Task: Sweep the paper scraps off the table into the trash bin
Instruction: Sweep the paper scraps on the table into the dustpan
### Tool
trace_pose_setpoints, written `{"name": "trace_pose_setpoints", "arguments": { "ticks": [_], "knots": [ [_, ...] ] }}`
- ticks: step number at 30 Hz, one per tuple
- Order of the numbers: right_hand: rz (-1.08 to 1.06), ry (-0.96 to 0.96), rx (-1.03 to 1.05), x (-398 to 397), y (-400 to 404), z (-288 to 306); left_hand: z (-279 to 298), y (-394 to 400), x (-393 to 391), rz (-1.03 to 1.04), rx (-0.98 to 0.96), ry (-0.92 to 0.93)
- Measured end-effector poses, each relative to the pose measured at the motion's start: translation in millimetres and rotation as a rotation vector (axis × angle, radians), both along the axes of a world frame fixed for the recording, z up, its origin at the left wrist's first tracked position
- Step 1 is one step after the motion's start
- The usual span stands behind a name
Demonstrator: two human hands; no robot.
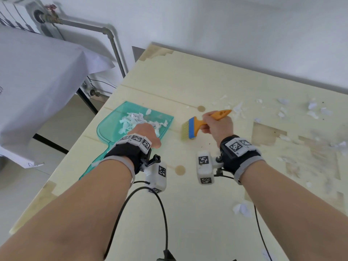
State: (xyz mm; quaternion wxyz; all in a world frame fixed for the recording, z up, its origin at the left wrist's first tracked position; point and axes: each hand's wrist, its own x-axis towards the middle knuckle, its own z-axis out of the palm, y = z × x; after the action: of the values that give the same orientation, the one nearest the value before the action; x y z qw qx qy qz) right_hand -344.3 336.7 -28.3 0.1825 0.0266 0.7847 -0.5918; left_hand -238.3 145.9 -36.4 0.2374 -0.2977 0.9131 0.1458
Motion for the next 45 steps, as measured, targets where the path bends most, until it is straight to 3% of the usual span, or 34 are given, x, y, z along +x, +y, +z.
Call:
{"name": "trace_pose_setpoints", "arguments": {
  "ticks": [3,8,11,14,16,18,23,26,29,33,38,45],
  "knots": [
    [0.013,-0.006,0.070,-3.2,-0.1,-3.5,0.4,-4.5,-6.6,0.000,-0.020,0.070],
    [-0.230,0.074,0.315,-33.8,40.1,9.6,4.2,-2.3,-26.6,0.027,0.006,0.178],
    [-0.332,0.081,0.204,-42.3,42.5,15.6,5.3,2.6,-40.2,0.024,0.039,0.207],
    [-0.150,0.014,0.026,-39.7,18.9,15.1,3.7,5.5,-54.1,0.024,0.055,0.260],
    [0.007,-0.021,0.035,-36.5,5.7,10.1,2.0,7.2,-64.8,0.013,0.069,0.284],
    [0.027,-0.024,0.103,-40.7,6.3,7.3,0.8,8.6,-74.5,0.013,0.093,0.297],
    [-0.205,0.082,0.477,-78.6,49.3,21.6,-1.2,6.6,-96.0,0.031,0.149,0.336],
    [-0.273,0.078,0.296,-91.0,49.1,31.2,-1.6,7.1,-110.7,0.034,0.156,0.332],
    [-0.138,-0.016,0.000,-88.1,10.1,25.5,-1.7,3.7,-123.0,0.020,0.129,0.335],
    [0.008,-0.079,-0.083,-81.1,-43.5,8.1,-2.4,-9.9,-129.0,0.064,0.071,0.354],
    [0.005,-0.038,0.027,-88.9,-42.5,-5.2,-9.1,-19.1,-129.1,0.060,0.083,0.302],
    [-0.243,0.071,0.364,-113.2,27.1,2.3,-16.8,-2.9,-135.1,0.057,0.132,0.293]
  ]
}}
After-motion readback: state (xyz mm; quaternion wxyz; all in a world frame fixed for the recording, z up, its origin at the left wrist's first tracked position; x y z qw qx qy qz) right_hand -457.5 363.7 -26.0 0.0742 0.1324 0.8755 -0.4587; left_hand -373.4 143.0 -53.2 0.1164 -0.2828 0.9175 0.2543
